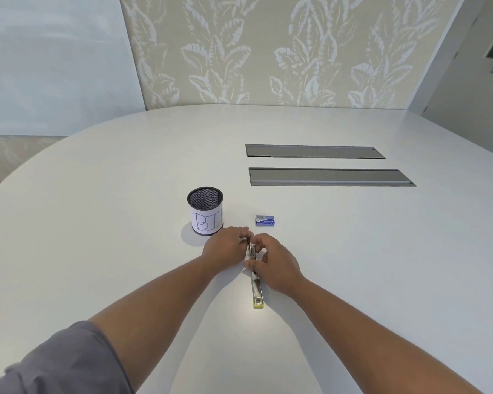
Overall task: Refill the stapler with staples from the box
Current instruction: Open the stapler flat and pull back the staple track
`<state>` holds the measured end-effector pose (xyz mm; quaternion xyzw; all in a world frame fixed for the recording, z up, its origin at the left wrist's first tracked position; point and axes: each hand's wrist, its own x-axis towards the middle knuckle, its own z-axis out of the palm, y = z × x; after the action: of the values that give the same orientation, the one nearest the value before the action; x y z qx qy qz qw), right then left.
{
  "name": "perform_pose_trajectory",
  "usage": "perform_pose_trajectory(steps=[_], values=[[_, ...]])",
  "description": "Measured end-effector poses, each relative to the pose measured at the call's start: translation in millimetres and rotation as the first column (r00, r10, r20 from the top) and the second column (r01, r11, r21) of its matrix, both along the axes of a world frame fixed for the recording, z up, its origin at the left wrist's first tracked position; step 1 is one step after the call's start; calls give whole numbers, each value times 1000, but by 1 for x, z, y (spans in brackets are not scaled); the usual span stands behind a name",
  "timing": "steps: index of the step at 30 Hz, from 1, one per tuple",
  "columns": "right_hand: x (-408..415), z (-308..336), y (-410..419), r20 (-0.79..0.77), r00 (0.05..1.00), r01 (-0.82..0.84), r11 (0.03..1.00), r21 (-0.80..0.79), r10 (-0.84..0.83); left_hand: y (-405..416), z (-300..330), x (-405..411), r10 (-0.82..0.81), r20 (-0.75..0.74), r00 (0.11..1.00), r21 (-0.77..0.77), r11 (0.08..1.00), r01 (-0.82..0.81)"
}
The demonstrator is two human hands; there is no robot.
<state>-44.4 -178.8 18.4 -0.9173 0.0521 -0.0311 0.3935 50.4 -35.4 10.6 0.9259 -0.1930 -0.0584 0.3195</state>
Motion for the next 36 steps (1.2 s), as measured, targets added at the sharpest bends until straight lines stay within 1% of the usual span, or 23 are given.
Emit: perform_pose_trajectory(steps=[6,9,12,14,18,23,26,31,36], values=[[-5,-6,3,56,998,9,1000,-21,-7,0,-2,1,6,4,1000,7,1000,-6],[-6,-6,-1,75,997,-17,999,39,14,1,-3,1,7,-5,1000,-6,1000,-7],[-5,-4,-10,93,990,-114,985,132,102,2,-5,1,-1,-21,1000,-17,1000,1],[-4,-4,-17,121,984,-152,977,150,134,3,-6,2,-17,-25,1000,-24,1000,17],[-7,-9,-19,184,973,-161,979,124,137,3,-7,4,-22,-34,999,-52,998,20],[-7,-11,-17,189,975,-137,984,113,114,2,0,2,-4,-95,995,-114,993,-7],[-8,-9,-15,186,971,-164,984,67,149,0,4,1,18,-131,991,-171,985,-40],[-7,-11,-15,176,974,-155,987,41,146,-5,7,0,76,-104,992,-154,984,-91],[-6,-13,-15,164,976,-155,987,41,147,-8,7,1,150,-109,983,-181,969,-168]])
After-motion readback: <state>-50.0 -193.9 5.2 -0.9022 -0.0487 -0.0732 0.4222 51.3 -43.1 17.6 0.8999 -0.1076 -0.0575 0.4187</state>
